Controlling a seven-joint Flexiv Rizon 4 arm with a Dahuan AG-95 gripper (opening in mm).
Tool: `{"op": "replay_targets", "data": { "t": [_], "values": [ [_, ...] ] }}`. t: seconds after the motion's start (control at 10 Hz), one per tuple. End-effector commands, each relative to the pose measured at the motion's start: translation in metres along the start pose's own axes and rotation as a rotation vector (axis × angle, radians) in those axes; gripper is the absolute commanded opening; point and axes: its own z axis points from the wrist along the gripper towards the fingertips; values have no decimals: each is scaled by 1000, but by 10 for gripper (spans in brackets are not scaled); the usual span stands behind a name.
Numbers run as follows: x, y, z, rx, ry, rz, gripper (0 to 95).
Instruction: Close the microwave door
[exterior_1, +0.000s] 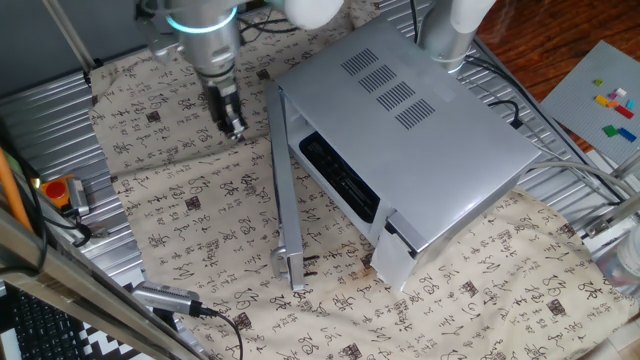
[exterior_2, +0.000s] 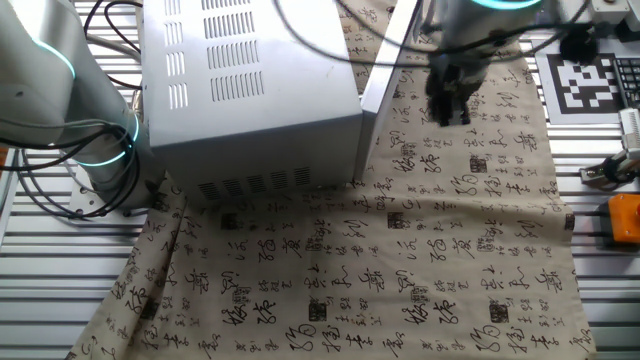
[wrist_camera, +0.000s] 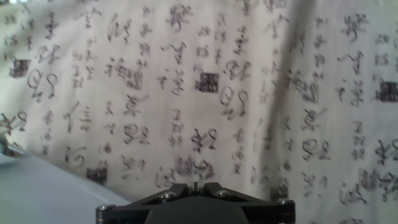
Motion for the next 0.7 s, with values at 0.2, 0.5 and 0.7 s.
{"op": "replay_targets", "data": {
  "t": [0.2,0.5,0.7],
  "values": [
    [-21,28,0,-1,-9,-16,0],
    [-31,50,0,6,-9,34,0],
    [-33,54,-5,3,0,72,0]
  ]
}}
